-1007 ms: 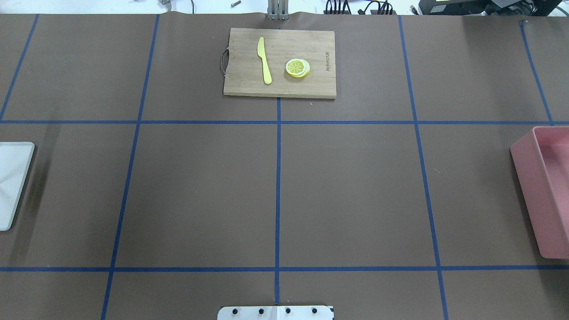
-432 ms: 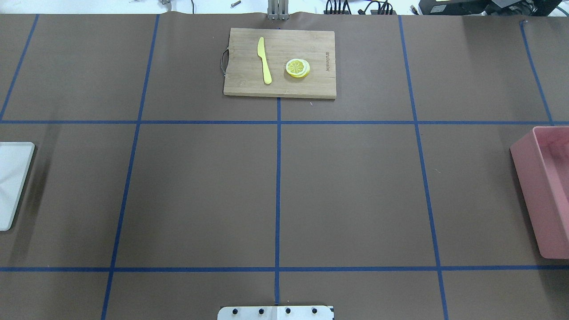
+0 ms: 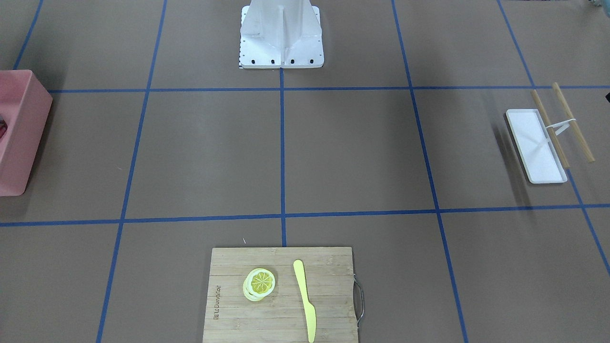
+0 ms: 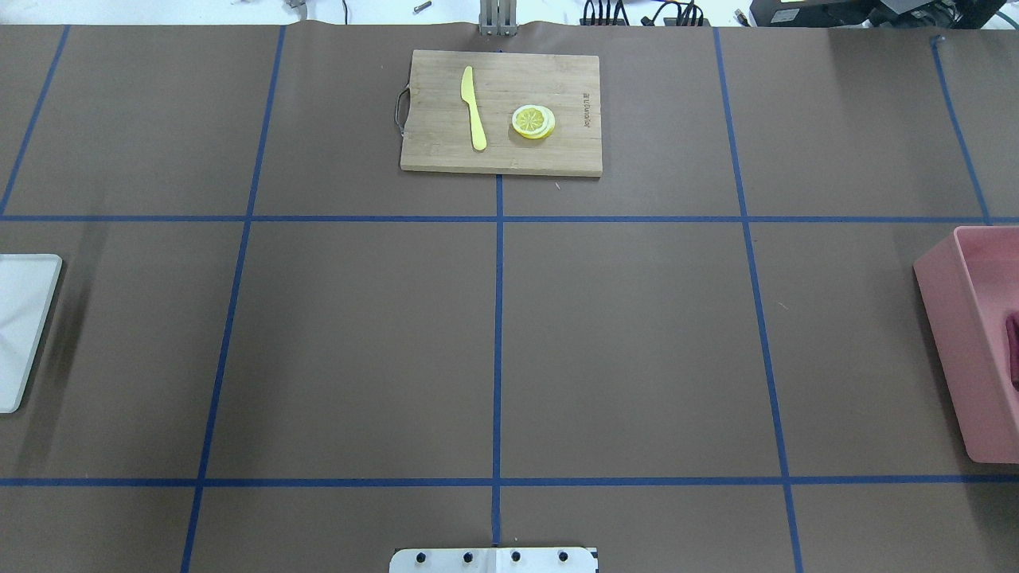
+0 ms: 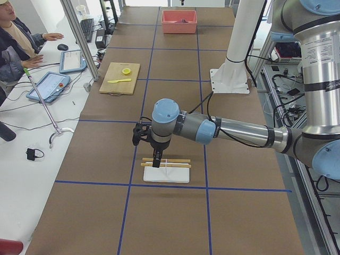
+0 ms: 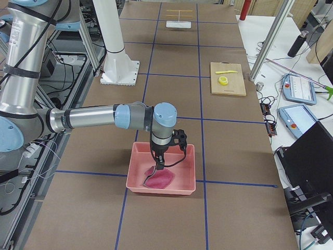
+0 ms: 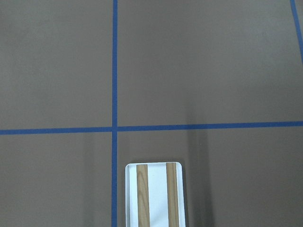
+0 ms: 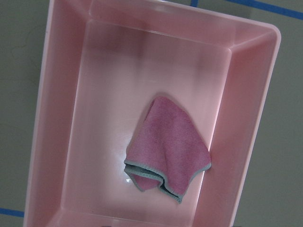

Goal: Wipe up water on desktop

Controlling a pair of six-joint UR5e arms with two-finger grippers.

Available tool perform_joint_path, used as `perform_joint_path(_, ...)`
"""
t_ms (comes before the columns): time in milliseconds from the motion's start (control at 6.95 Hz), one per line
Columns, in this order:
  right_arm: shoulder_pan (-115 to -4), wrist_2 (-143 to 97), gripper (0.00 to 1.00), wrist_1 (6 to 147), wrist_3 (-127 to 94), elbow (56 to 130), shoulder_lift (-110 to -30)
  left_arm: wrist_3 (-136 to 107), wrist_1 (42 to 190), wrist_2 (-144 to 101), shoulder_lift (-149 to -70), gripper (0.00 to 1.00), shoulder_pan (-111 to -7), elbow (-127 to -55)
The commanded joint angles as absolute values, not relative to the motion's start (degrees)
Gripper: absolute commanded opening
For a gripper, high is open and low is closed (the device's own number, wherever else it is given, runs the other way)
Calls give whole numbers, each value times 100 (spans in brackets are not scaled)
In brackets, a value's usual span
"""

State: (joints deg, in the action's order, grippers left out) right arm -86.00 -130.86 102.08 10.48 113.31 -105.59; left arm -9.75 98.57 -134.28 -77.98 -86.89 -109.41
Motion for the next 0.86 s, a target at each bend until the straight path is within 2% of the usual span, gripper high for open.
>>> perform_joint_path(0,-8954,-13140,100,10204,1107,11329,-10564,-747,9861,-13430,-7603,97,-8833,-10820)
perform_joint_path(432,-9132,-13105,100,10195,1142,11338,-10573,-738,9932,-13430,-7321,98,-8868,-10407)
perform_joint_path(719,-9132,-13078,100,10195,1134,11268,-10582,-747,9556,-13543,-7391,98,-8868,-10477)
